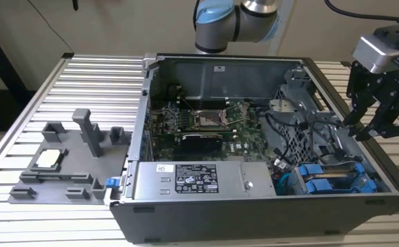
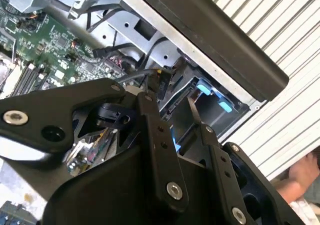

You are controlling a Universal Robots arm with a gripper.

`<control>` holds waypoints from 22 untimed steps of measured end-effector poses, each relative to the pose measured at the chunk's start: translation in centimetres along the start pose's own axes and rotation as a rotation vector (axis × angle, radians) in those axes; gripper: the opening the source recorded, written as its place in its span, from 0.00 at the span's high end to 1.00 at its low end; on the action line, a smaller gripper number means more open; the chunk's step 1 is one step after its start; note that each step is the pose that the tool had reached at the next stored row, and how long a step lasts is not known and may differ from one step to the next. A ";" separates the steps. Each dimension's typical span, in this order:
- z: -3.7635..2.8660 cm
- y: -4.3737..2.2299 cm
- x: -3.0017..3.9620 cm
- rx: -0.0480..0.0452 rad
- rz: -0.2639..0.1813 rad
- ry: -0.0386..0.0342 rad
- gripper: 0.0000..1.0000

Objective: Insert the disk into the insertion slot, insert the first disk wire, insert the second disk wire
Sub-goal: 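Insert the first disk wire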

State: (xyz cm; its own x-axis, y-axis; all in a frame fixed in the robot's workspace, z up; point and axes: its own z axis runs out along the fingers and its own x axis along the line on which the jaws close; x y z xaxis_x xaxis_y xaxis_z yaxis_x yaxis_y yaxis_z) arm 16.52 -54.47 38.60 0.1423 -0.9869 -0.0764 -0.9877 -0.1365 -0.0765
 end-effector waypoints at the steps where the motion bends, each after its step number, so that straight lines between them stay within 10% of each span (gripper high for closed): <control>1: 0.02 -0.13 0.02 -0.0005 -0.006 -0.0005 0.60; 22: 0.32 -0.57 -0.09 0.0004 -0.038 -0.0025 0.69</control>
State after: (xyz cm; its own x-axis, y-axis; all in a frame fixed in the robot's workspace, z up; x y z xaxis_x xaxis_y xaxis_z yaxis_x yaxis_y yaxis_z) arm 17.09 -54.29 38.34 0.1800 -0.9807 -0.0760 -0.9815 -0.1739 -0.0798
